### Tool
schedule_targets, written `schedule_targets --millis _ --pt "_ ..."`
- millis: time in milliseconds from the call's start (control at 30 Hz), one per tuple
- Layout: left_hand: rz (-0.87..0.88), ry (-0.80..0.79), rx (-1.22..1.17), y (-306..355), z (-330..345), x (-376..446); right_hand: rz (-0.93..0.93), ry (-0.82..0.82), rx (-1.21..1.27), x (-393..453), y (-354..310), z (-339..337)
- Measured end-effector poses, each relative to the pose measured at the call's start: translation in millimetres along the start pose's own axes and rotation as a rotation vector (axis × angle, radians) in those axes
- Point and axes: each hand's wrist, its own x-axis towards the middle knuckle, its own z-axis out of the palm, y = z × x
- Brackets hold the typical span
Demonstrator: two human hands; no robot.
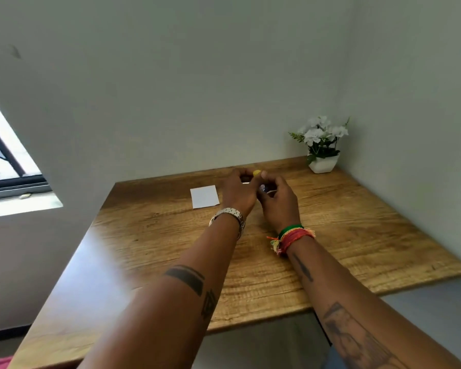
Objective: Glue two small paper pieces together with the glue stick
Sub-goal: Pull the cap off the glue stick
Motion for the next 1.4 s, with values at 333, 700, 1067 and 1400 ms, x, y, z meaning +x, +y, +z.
schedule_targets --millis 333,700,1067,1400 --pt "-0.03 -0.02 0.055 -3.9 -3.6 -10.1 -0.055 -0.008 -0.119 -4.1 4.6 -2.5" --pt "-0.112 -0.005 -0.186 -0.7 -2.5 -2.2 0.034 0.007 -0.106 -0.9 5.3 -3.5" --pt "0.115 -0.105 0.728 -7.0 31.5 7.6 0.094 0.298 0.045 10.4 11.0 -30.6" --pt "0.149 -0.292 1.035 -5.5 67.0 22.7 0.105 0.354 0.082 21.8 16.8 -29.9"
